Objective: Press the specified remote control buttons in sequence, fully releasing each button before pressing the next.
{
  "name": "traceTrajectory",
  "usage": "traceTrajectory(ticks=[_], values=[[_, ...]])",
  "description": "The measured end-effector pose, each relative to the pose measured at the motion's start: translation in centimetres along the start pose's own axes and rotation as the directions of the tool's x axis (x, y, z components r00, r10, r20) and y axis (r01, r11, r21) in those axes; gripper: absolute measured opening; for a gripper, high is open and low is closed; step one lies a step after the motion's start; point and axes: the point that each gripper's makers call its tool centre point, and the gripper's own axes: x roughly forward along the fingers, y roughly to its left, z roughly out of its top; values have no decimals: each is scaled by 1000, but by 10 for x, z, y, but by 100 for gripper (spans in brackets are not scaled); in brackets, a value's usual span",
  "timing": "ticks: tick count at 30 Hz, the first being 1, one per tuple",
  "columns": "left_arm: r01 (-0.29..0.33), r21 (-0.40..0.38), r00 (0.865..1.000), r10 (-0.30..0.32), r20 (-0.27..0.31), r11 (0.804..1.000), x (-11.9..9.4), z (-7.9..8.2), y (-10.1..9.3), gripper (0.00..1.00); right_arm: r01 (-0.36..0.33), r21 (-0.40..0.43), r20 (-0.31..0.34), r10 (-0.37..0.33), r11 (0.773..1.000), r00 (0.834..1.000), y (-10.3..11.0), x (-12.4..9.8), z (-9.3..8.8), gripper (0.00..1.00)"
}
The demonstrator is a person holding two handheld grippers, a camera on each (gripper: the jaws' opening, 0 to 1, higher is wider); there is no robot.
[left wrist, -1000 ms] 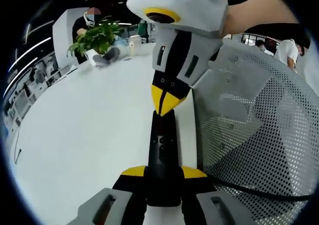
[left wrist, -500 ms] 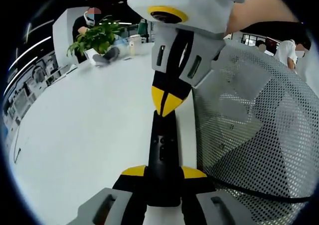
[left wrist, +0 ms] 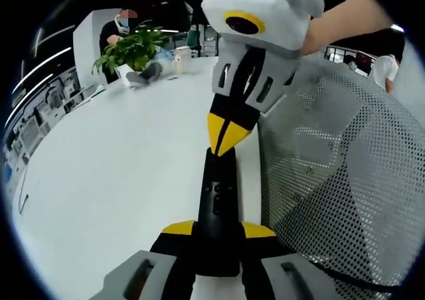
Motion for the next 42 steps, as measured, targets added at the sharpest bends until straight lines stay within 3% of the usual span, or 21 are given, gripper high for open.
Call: traceTrajectory(ticks=[7,11,15,17,19,20,21,24,27,31,37,42], values=[[-17,-13,1000,16,-9,1000,1,1,1,23,-22,-7,46,23,1000,999,-3,-1,-1,0],[-20,-18,1000,20,-6,1000,2,1,2,24,-58,110,81,50,992,995,-4,-3,-3,0],[-19,-20,1000,19,-3,1000,1,0,2,24,-55,108,96,45,993,994,-7,-2,-1,0],[-19,-20,1000,19,-2,1000,1,0,2,24,-96,114,106,84,989,991,-2,-2,2,0],[-18,-19,1000,18,-2,1000,1,0,2,24,-108,71,92,102,992,991,3,-2,5,0],[-18,-19,1000,18,-2,1000,1,0,2,24,-103,43,41,101,994,994,3,-1,-2,0],[-17,-16,1000,17,-4,1000,1,0,2,23,-82,13,79,81,997,994,0,0,6,0],[-16,-14,1000,16,-8,1000,1,0,1,23,-93,55,64,90,994,994,3,-1,2,0],[-13,-9,1000,13,-9,1000,1,0,1,23,-94,20,40,93,995,995,3,0,2,0],[-4,-3,1000,4,-6,1000,1,0,1,23,-115,36,28,114,993,993,1,0,2,0],[-7,-9,1000,7,-6,1000,2,1,1,23,-130,134,81,120,982,989,1,-1,1,0],[-8,-8,1000,8,-5,1000,2,1,2,23,-96,131,96,84,987,992,1,-1,1,0]])
